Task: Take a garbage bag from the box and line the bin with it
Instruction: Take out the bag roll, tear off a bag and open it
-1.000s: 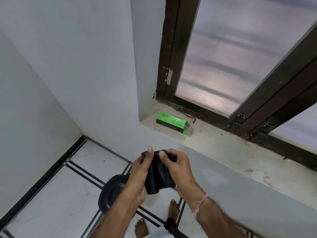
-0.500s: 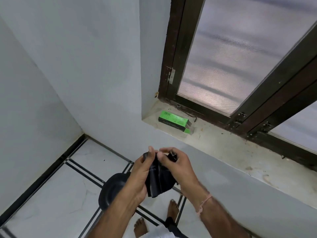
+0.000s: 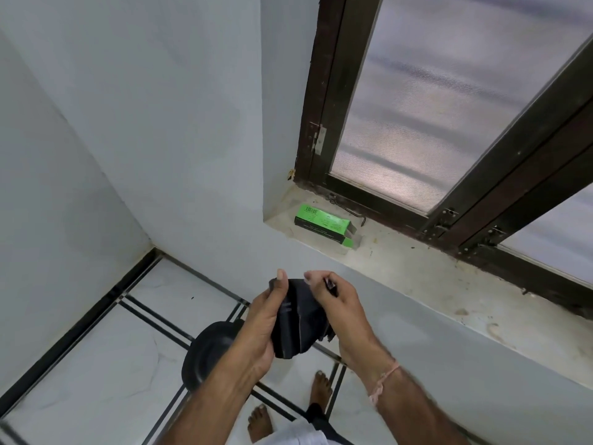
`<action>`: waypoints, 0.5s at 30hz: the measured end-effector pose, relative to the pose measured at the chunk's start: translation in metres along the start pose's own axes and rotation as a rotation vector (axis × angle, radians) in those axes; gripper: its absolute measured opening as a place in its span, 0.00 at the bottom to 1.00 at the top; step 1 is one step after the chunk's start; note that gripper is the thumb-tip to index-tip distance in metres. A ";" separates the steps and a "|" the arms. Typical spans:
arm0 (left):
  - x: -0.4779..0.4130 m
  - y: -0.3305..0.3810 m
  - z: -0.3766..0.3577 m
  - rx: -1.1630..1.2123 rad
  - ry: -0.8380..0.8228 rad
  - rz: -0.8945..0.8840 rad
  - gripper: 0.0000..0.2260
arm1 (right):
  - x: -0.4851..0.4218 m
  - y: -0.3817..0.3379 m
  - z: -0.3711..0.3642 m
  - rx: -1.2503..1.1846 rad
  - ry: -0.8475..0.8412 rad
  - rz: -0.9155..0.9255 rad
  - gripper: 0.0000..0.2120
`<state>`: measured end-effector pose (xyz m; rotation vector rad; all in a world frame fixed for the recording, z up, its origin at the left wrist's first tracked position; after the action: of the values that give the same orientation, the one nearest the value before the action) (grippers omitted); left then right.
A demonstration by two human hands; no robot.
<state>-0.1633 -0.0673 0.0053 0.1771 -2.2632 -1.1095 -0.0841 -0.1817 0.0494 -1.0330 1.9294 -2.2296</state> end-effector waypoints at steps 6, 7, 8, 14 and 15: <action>-0.001 0.002 0.008 -0.035 0.040 -0.020 0.33 | -0.003 0.009 0.002 0.075 0.098 0.036 0.13; 0.000 0.003 0.009 -0.053 0.032 -0.019 0.35 | -0.004 0.010 0.003 0.046 0.114 0.017 0.13; 0.000 0.003 0.009 -0.068 0.020 -0.015 0.36 | -0.006 0.012 0.004 0.033 0.130 -0.002 0.11; 0.003 0.004 0.011 -0.021 0.020 -0.008 0.38 | -0.005 0.004 -0.002 -0.051 0.060 0.003 0.10; 0.003 0.004 0.012 -0.023 0.024 -0.019 0.38 | -0.004 0.001 -0.003 -0.047 0.017 0.010 0.09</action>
<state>-0.1725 -0.0577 0.0038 0.2016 -2.2308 -1.1369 -0.0831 -0.1776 0.0462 -1.0106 1.9979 -2.2053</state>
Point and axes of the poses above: each hand's wrist, its own x-axis away from the middle knuckle, its own z-axis out of the back of the hand, y = z × x, the point moved 3 cm from there along -x, towards the middle knuckle, and after that the axes turned 6 degrees about -z, right-handed, at the moved point
